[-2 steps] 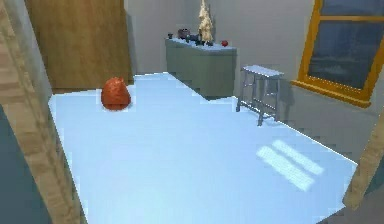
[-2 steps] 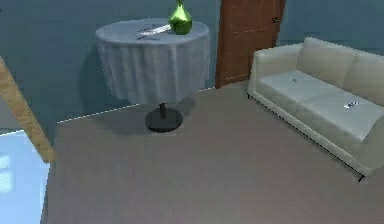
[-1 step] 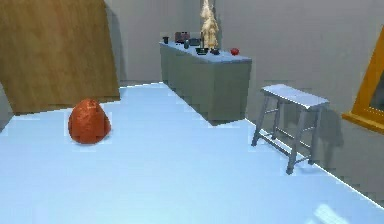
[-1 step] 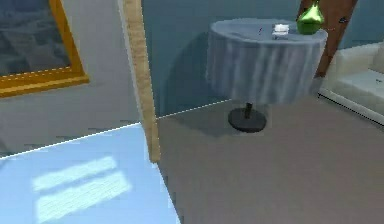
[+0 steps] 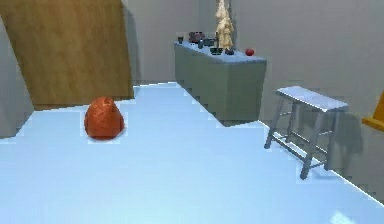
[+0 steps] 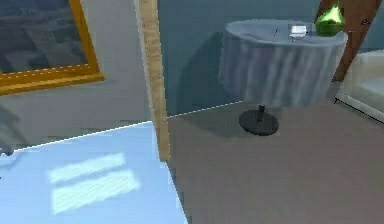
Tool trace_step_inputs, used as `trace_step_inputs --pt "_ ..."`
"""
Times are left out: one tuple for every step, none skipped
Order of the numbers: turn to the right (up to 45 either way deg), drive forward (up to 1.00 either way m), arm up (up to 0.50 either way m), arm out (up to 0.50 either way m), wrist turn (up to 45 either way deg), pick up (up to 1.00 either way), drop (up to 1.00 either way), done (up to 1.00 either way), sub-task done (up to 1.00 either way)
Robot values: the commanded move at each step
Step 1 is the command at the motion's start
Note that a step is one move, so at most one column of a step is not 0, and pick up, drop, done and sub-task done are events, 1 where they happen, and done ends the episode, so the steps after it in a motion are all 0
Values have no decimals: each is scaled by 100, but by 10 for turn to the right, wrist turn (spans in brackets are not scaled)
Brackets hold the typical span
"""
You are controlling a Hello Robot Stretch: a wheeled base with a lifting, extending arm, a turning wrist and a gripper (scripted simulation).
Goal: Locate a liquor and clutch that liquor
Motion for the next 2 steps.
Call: trace_step_inputs --pt "0 100 0 0 0 0 0 0 0" --pt "0 100 0 0 0 0 0 0 0"
